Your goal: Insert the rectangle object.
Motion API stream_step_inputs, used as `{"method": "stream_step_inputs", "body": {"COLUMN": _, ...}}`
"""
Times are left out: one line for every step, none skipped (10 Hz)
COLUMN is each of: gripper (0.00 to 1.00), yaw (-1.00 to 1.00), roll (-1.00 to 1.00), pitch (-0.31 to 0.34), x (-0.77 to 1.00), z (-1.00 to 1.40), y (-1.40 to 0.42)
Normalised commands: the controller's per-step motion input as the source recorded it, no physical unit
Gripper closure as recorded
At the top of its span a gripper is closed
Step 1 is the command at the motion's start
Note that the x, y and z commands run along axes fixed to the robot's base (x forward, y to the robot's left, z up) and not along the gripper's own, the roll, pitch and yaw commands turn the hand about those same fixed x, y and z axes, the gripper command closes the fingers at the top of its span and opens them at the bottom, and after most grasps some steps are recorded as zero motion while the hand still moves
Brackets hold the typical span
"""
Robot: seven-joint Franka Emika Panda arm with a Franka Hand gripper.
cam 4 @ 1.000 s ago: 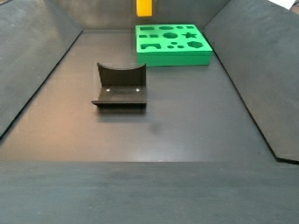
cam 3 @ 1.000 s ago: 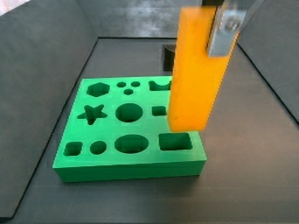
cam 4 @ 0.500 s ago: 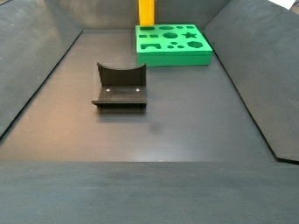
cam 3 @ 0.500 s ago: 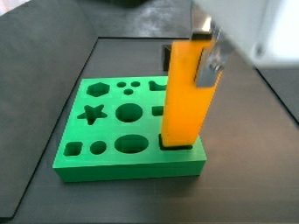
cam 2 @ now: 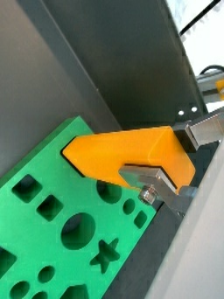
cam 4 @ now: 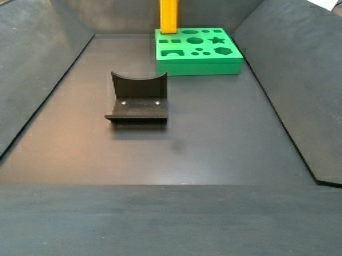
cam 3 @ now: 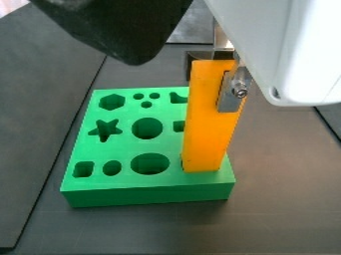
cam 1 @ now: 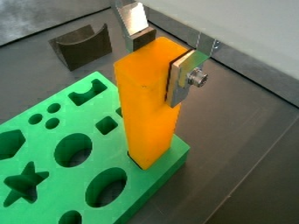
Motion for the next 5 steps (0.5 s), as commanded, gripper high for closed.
{"method": "stream_step_inputs", "body": {"gripper": 1.00, "yaw": -0.10, "roll": -0.01, "pitch": -0.030, "x": 0.00, "z": -0.18, "y": 0.12}}
{"method": "stream_step_inputs", "body": {"gripper": 1.00, "yaw": -0.11, "roll": -0.01, "pitch": -0.031, "x": 0.00, "z": -0.19, "y": 0.10}}
{"method": "stream_step_inputs", "body": {"gripper": 1.00, "yaw": -0.07, "roll": -0.05, "pitch": -0.076, "x": 0.00, "z": -0.24, "y": 0.01}}
{"method": "stream_step_inputs", "body": {"gripper": 1.00, "yaw": 0.00, "roll": -0.10, "pitch": -0.157, "x": 0.00, "z": -0.31, "y": 0.00}}
{"method": "stream_step_inputs", "body": {"gripper": 1.00, "yaw": 0.00, "roll": -0.07, "pitch": -0.154, "x": 0.00, "z": -0.34, "y": 0.00}}
